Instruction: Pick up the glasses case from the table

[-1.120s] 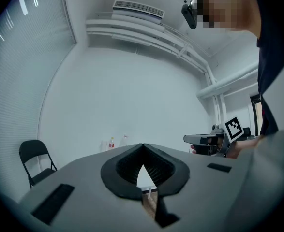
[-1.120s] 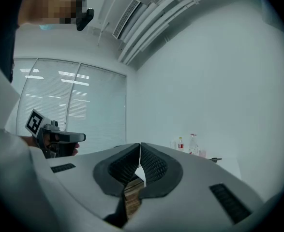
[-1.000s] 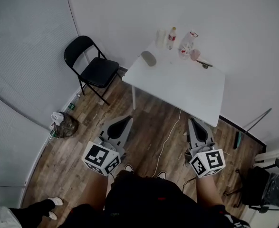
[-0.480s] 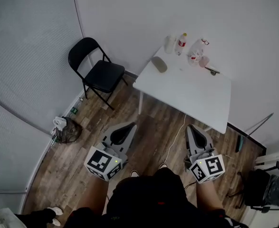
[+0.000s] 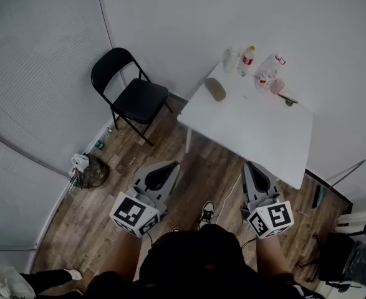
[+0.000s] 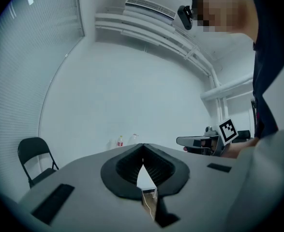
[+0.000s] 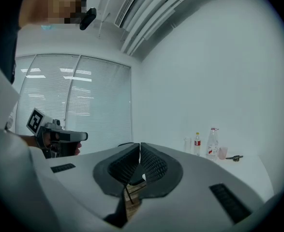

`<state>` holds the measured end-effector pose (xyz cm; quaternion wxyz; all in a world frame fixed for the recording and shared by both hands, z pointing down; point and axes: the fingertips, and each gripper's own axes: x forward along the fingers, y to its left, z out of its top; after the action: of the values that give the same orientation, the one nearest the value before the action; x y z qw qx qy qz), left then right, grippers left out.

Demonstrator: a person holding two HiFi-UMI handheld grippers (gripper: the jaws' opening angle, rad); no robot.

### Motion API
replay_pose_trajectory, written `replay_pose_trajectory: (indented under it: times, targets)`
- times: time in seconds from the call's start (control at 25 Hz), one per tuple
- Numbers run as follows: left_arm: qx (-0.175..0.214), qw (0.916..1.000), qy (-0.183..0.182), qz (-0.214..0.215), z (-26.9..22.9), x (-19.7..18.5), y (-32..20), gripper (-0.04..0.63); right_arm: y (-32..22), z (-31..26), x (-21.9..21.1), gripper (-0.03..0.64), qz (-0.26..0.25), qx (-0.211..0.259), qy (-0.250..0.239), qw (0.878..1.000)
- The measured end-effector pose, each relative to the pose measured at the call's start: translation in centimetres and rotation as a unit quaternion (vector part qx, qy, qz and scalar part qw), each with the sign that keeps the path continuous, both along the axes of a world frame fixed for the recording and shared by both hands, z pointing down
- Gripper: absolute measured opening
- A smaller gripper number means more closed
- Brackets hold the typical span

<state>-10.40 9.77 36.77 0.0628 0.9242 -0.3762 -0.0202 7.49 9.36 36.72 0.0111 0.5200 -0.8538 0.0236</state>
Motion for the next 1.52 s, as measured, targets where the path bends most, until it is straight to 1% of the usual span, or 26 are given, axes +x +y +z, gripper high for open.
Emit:
replay_pose_trajectory:
  times: [0.08,0.28,0.52,0.72,0.92,1.08,1.24,1.36,1.52]
  targets:
    - [-0.003,1.0,0.005,-0.005,0.1,0.8,-1.9,0.02,-2.0,0.0,1.0,0.021,-0.003,-0.001,-0.004,1.0]
    - [-0.004,0.9998,0.003,-0.019,0.0,3.3,-6.4,0.02,-6.9,0.4,3.4,0.021,-0.014,-0.007,-0.009,1.0]
    - [-0.015,0.999,-0.015,-0.039,0.2,6.1,-11.3,0.02,-12.3,0.1,6.3,0.021,-0.03,0.008,-0.013,0.999]
    - [-0.016,0.9979,-0.031,-0.056,0.3,9.1,-14.2,0.02,-16.3,1.1,9.0,0.021,-0.055,0.0,-0.019,0.998]
    - [-0.023,0.9967,-0.039,-0.068,0.9,11.5,-17.7,0.02,-20.4,1.9,11.4,0.021,-0.066,-0.005,-0.023,0.998]
    - [-0.031,0.9957,-0.045,-0.074,1.4,11.9,-19.7,0.02,-22.2,2.9,12.0,0.021,-0.067,-0.022,-0.025,0.997]
    - [-0.036,0.9961,-0.04,-0.07,1.9,11.4,-22.2,0.02,-24.3,3.8,11.7,0.021,-0.061,-0.033,-0.016,0.997]
    - [-0.037,0.997,-0.033,-0.059,2.2,10.6,-24.3,0.02,-25.9,3.8,10.9,0.021,-0.053,-0.033,-0.008,0.998]
    - [-0.034,0.9987,-0.023,-0.03,2.3,9.7,-28.4,0.02,-29.2,3.6,9.7,0.021,-0.029,-0.033,0.006,0.999]
